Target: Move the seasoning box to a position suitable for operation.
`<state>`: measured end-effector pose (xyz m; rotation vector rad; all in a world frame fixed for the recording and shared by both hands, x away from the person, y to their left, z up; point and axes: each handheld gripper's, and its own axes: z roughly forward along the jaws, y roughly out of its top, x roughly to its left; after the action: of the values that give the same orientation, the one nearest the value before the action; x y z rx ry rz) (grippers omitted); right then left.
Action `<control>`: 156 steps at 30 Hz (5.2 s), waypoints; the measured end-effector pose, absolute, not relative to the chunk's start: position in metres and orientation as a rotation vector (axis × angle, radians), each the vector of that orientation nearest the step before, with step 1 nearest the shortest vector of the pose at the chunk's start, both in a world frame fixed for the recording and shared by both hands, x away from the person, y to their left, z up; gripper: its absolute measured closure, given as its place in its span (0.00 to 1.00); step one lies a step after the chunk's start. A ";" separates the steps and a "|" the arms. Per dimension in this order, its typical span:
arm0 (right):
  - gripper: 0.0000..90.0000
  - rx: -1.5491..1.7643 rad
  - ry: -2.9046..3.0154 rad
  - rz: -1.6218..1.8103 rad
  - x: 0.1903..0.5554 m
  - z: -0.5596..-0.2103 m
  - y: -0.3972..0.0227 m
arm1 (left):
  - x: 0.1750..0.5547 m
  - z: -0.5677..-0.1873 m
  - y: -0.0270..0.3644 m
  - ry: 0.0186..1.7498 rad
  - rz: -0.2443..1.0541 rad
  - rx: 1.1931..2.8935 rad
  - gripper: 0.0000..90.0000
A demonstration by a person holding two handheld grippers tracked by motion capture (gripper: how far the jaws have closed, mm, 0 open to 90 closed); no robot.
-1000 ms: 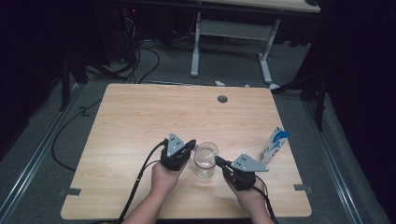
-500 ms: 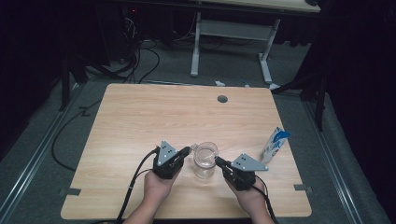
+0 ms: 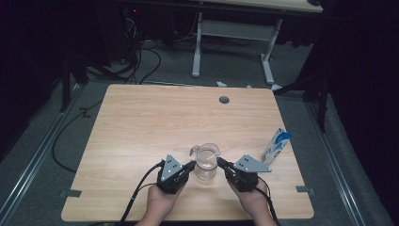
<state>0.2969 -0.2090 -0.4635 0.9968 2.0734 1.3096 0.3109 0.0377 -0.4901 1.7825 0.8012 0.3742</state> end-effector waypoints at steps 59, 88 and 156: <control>1.00 0.975 2.083 1.321 0.299 -0.473 -0.206 | 0.321 -0.480 0.031 0.834 0.353 1.691 1.00; 0.99 0.961 2.081 1.319 0.298 -0.473 -0.206 | 0.330 -0.483 0.044 0.881 0.381 1.680 1.00; 0.70 1.338 1.857 1.043 0.270 -0.511 -0.309 | 0.323 -0.528 0.128 0.947 0.464 1.874 0.60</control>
<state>0.2700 -0.3087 -0.5109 1.3379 1.8571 1.0433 0.3231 0.1277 -0.5283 1.8742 0.9471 0.4643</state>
